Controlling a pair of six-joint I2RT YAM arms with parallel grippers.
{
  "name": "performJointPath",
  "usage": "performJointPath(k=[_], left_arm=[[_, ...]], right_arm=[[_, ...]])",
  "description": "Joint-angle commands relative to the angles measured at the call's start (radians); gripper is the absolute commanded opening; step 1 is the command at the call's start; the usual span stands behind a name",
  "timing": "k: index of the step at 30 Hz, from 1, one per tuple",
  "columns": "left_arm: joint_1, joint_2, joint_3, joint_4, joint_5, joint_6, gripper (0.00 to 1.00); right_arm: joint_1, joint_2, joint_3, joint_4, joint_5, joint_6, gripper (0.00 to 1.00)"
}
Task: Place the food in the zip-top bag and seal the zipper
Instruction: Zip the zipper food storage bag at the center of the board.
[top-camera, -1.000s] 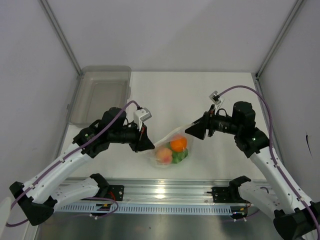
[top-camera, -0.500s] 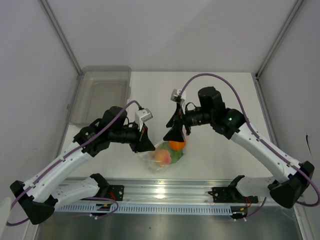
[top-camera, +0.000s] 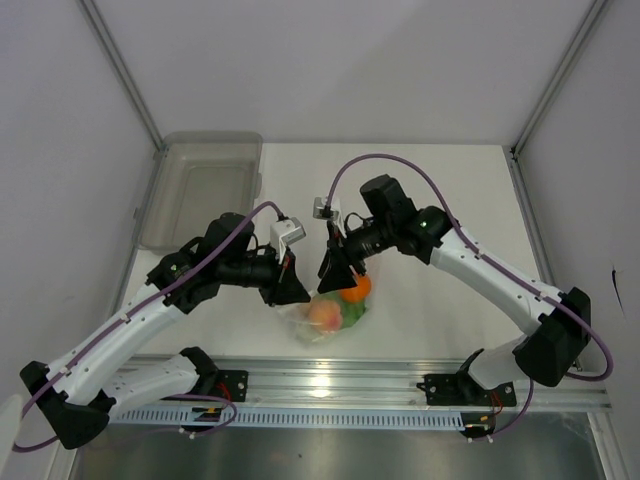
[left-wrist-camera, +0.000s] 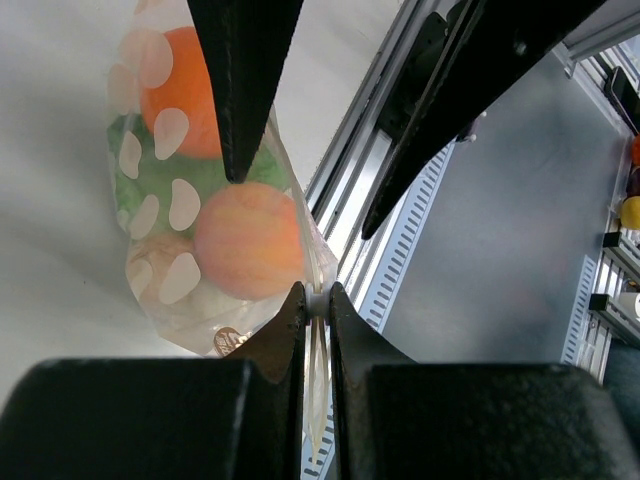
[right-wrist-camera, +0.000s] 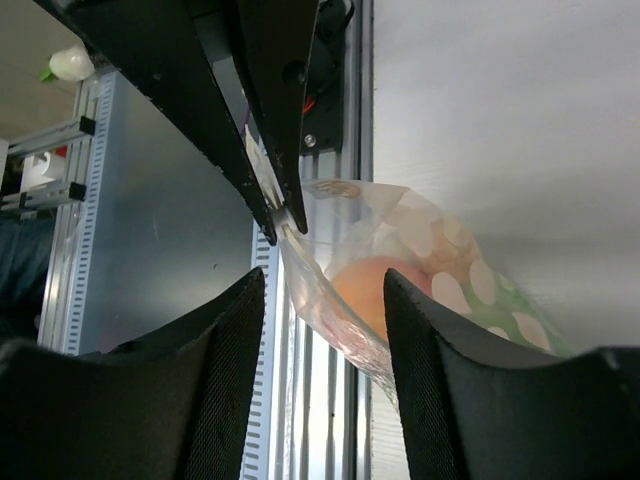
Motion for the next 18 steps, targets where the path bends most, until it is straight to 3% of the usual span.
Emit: performJointPath(k=[1, 11, 14, 17, 18], left_arm=[[0.007, -0.017, 0.049, 0.009, 0.023, 0.023, 0.01], [0.008, -0.012, 0.066, 0.006, 0.011, 0.023, 0.01], [0.008, -0.011, 0.065, 0.004, 0.009, 0.023, 0.01], [0.008, -0.014, 0.065, 0.003, 0.001, 0.021, 0.00], [0.008, -0.014, 0.063, -0.001, -0.003, 0.021, 0.01]], right_arm=[[0.012, 0.025, 0.047, -0.037, -0.060, -0.049, 0.52], [0.051, 0.029, 0.023, -0.068, -0.054, -0.066, 0.47], [0.054, 0.023, -0.005, -0.051, -0.039, -0.054, 0.36], [0.054, 0.014, -0.031, -0.024, -0.019, -0.031, 0.15], [0.055, 0.008, -0.034, -0.016, -0.011, -0.028, 0.00]])
